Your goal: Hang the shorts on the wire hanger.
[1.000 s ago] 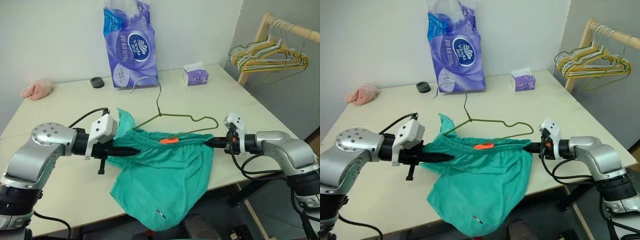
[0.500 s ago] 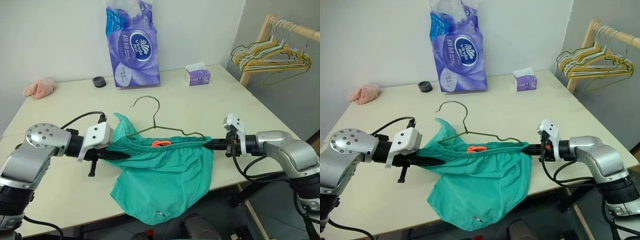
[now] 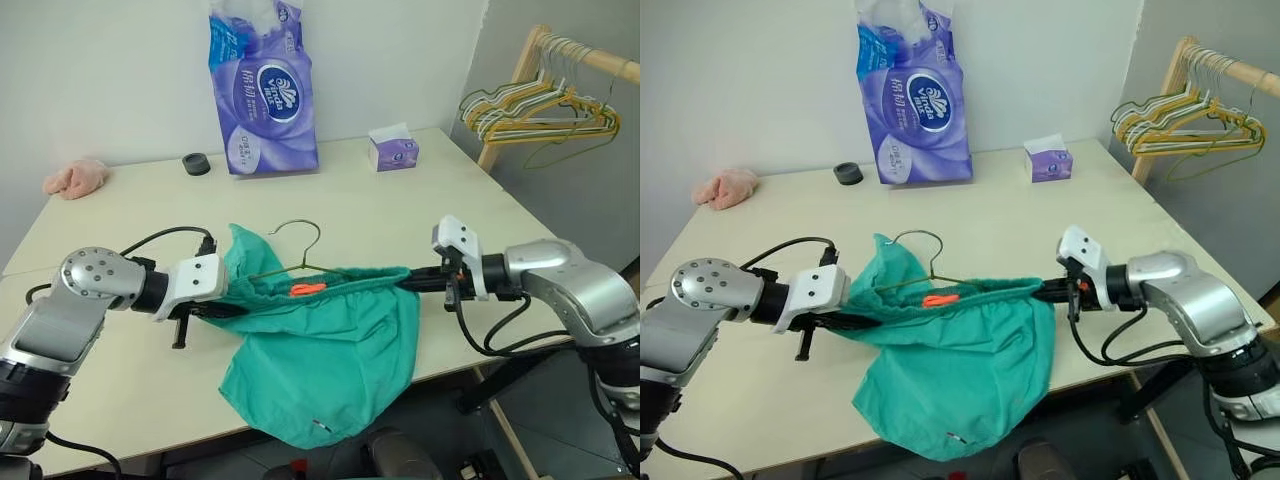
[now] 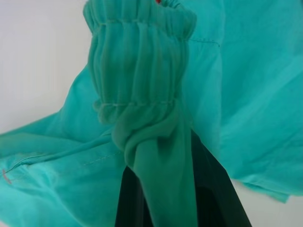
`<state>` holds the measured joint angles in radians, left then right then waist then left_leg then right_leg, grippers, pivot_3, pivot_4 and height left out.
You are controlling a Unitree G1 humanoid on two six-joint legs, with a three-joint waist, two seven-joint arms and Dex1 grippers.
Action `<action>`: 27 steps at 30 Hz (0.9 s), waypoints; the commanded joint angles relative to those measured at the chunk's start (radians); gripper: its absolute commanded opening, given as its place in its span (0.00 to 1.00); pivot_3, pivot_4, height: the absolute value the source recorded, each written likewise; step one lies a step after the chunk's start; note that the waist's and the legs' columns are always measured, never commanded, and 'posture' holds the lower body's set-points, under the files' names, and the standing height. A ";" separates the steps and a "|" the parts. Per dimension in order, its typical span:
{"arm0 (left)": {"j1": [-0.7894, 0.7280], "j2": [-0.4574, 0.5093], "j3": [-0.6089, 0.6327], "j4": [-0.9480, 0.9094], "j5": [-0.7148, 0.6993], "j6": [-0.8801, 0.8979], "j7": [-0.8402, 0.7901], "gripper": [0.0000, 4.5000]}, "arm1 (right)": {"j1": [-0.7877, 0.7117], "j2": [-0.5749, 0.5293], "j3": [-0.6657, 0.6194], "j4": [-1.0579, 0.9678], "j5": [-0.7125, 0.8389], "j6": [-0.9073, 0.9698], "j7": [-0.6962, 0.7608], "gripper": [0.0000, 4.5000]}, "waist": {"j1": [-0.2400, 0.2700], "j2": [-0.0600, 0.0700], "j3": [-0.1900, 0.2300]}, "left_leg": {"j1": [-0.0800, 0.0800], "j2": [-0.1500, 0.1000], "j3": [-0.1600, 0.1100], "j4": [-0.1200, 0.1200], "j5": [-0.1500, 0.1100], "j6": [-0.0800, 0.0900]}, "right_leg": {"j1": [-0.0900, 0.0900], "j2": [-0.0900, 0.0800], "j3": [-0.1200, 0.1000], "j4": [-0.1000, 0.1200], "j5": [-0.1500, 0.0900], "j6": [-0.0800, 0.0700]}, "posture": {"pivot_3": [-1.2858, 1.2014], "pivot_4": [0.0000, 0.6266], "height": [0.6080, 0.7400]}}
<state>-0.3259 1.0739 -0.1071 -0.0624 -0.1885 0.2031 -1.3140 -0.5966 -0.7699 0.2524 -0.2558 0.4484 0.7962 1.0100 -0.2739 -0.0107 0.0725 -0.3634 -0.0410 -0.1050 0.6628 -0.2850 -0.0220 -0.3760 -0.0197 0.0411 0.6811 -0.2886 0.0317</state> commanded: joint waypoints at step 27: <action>-0.022 -0.103 -0.040 -0.008 0.080 0.002 0.041 0.00 | 0.033 0.026 0.088 0.008 -0.214 -0.110 -0.048 0.99 | -0.011 0.000 0.000 | 0.000 0.000 0.000 0.000 0.000 0.000 | -0.001 0.000 0.000 0.001 0.000 -0.001 | 0.38 0.04 1.00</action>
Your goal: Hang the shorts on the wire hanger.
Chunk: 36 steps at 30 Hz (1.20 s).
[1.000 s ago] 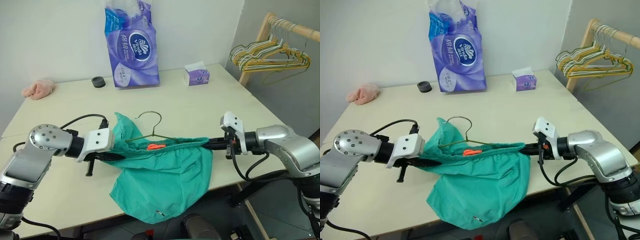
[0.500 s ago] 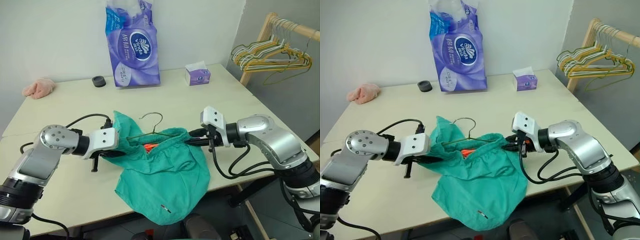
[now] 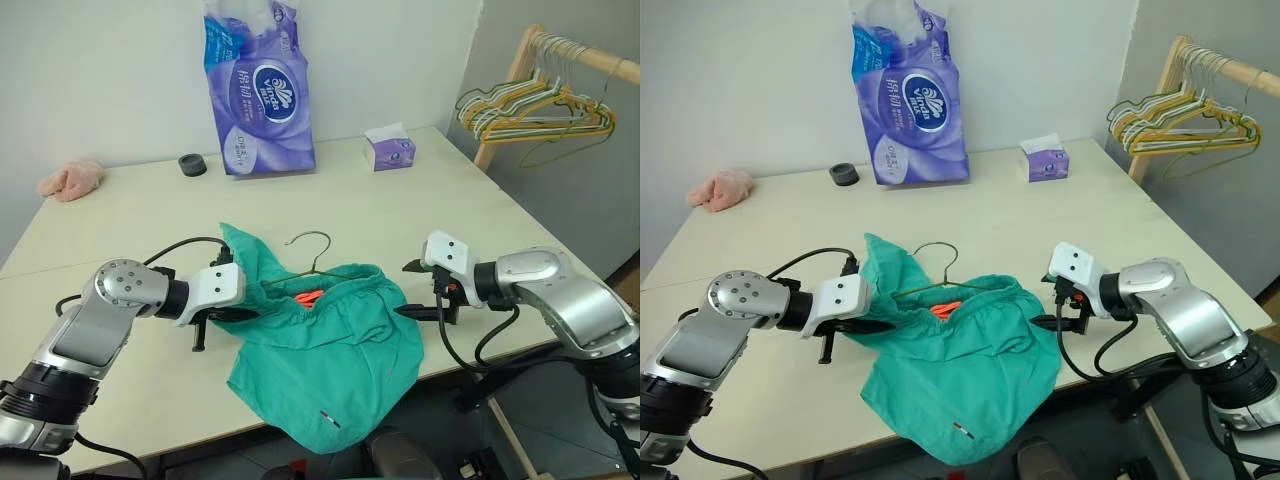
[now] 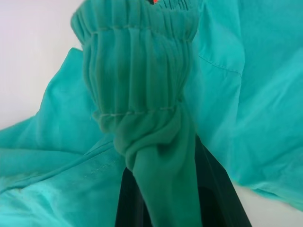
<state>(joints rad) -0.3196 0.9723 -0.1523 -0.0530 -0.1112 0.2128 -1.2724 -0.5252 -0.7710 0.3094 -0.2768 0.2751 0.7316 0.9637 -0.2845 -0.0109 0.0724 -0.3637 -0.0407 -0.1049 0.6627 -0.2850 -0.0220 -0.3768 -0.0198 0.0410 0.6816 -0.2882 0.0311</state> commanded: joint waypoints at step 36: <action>-0.020 -0.115 0.135 0.051 -0.180 0.086 0.029 0.41 | -0.216 0.210 0.164 0.311 -0.220 -0.219 0.277 0.00 | -0.022 -0.001 -0.002 | 0.000 -0.001 -0.002 0.001 0.000 0.000 | 0.000 -0.001 -0.001 0.001 0.001 -0.001 | 0.39 0.02 1.00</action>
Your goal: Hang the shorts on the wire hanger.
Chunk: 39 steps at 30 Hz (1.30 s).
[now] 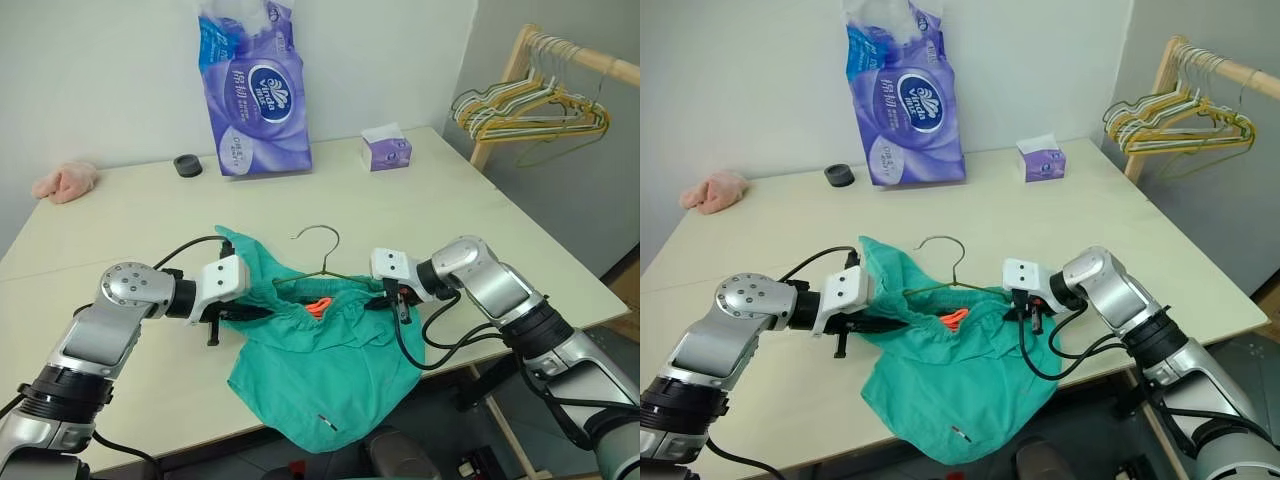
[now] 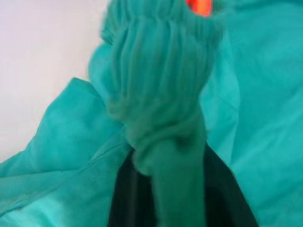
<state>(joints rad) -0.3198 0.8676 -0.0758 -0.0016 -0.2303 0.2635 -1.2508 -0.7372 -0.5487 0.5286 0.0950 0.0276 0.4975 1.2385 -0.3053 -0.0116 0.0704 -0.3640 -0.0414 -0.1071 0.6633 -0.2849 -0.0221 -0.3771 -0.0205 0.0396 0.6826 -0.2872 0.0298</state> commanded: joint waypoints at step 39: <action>-0.202 -0.104 0.058 0.420 0.060 -0.266 0.101 0.18 | 0.116 -0.211 -0.171 -0.317 0.161 0.201 0.016 0.00 | -0.005 0.000 -0.001 | -0.001 0.000 0.000 0.000 0.000 0.000 | 0.000 -0.001 0.000 0.000 0.000 0.000 | 0.37 0.05 1.00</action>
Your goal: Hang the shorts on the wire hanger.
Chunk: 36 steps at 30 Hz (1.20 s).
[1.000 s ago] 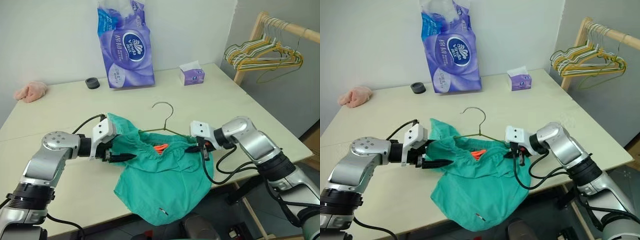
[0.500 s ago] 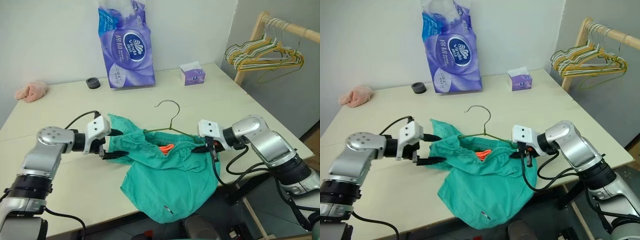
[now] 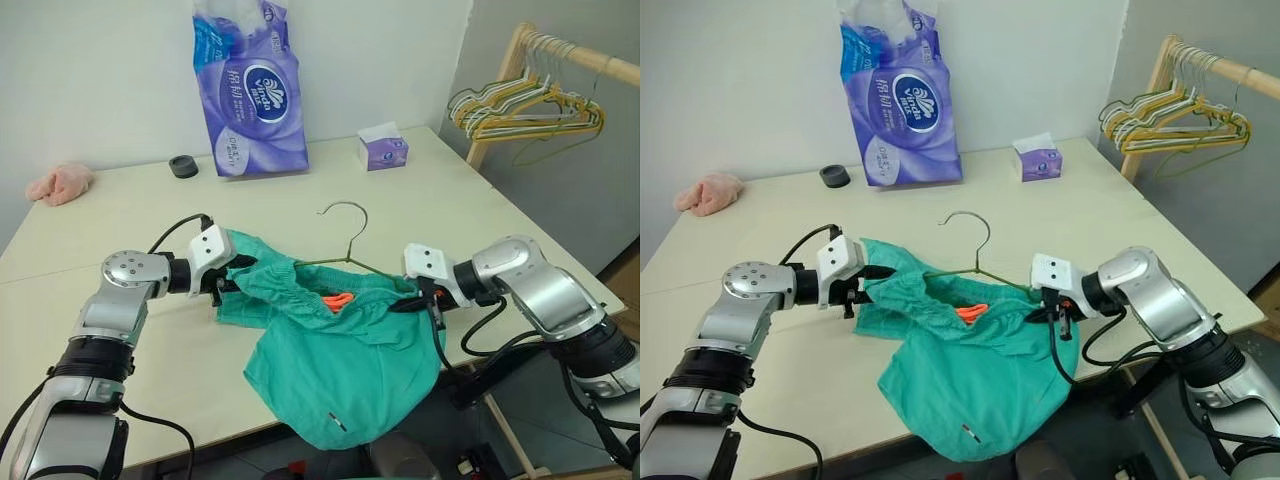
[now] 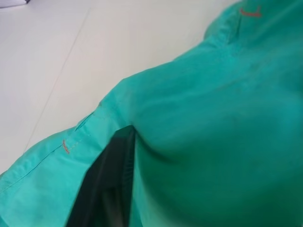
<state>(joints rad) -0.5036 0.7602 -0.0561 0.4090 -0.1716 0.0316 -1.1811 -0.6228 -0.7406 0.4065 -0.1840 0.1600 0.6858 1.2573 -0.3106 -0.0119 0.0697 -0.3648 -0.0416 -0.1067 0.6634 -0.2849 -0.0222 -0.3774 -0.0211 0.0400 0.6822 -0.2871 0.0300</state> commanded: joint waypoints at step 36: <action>0.100 -0.036 0.045 -0.080 0.007 -0.091 0.130 0.05 | 0.069 -0.101 -0.160 -0.071 0.222 0.195 -0.067 0.00 | 0.002 0.000 0.000 | 0.000 0.000 0.000 0.000 0.000 0.000 | 0.000 0.000 0.000 0.000 0.000 0.000 | 0.38 0.04 1.00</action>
<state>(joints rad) -0.4014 0.7208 -0.0387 0.3691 -0.1405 -0.0705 -1.0543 -0.5243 -0.8443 0.2861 -0.2294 0.3629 0.8822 1.1956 -0.3086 -0.0119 0.0697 -0.3649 -0.0417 -0.1063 0.6634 -0.2850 -0.0221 -0.3772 -0.0213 0.0401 0.6819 -0.2872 0.0301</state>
